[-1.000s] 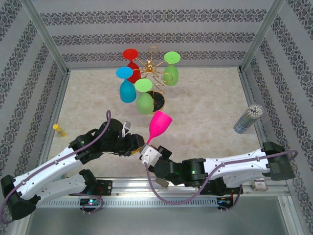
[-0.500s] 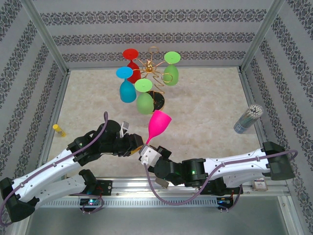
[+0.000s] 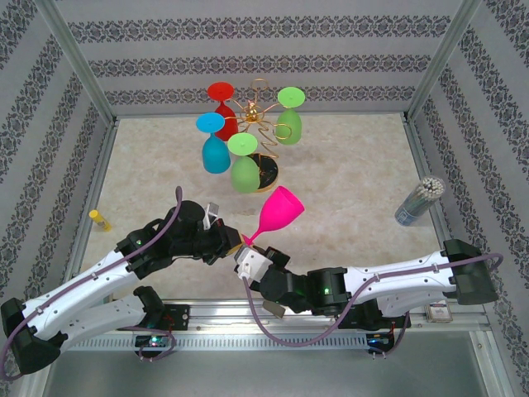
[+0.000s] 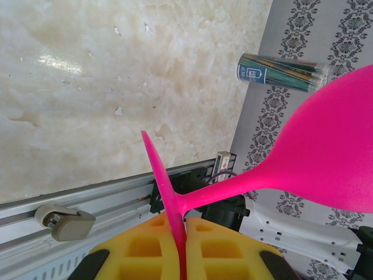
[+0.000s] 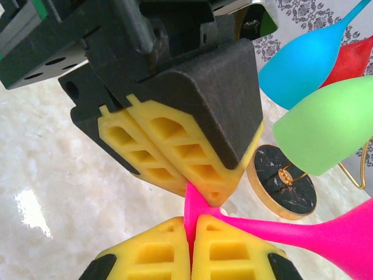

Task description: Take the wine glass off the wine glass rack

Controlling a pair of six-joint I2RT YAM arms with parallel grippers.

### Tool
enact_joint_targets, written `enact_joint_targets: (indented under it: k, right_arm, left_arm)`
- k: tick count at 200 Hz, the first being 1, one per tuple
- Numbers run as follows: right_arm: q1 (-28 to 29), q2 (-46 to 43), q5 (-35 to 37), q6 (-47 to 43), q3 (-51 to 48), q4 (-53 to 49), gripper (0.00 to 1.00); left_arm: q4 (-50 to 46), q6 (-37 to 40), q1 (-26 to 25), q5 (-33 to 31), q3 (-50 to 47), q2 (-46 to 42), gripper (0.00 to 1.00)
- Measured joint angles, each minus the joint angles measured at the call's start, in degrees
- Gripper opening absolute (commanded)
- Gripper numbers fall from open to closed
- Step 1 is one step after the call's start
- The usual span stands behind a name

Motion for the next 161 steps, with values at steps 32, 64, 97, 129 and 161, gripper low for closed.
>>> enact_joint_targets:
  k: [32, 64, 97, 129, 161]
  right_arm:
    - [-0.1, 0.0, -0.8, 0.2, 0.1, -0.7, 0.04]
    - [-0.5, -0.5, -3.3, 1.9, 0.8, -2.4, 0.26]
    - [-0.5, -3.9, -6.2, 5.2, 4.4, -3.5, 0.32]
    - [-0.5, -6.8, -8.6, 8.9, 7.8, -6.4, 0.34]
    - [-2.9, -7.4, -13.8, 13.8, 13.1, -12.9, 0.32]
  left_arm:
    - [0.1, 0.0, 0.0, 0.0, -0.3, -0.1, 0.0]
    - [1.8, 0.8, 0.0, 0.4, -2.0, -1.0, 0.0]
    - [3.1, 2.8, 0.0, -1.1, -5.2, -1.2, 0.0]
    - [6.7, 4.8, 0.0, -2.2, -8.1, -1.5, 0.0]
    - [11.3, 7.1, 0.0, -2.8, -10.6, -1.9, 0.0]
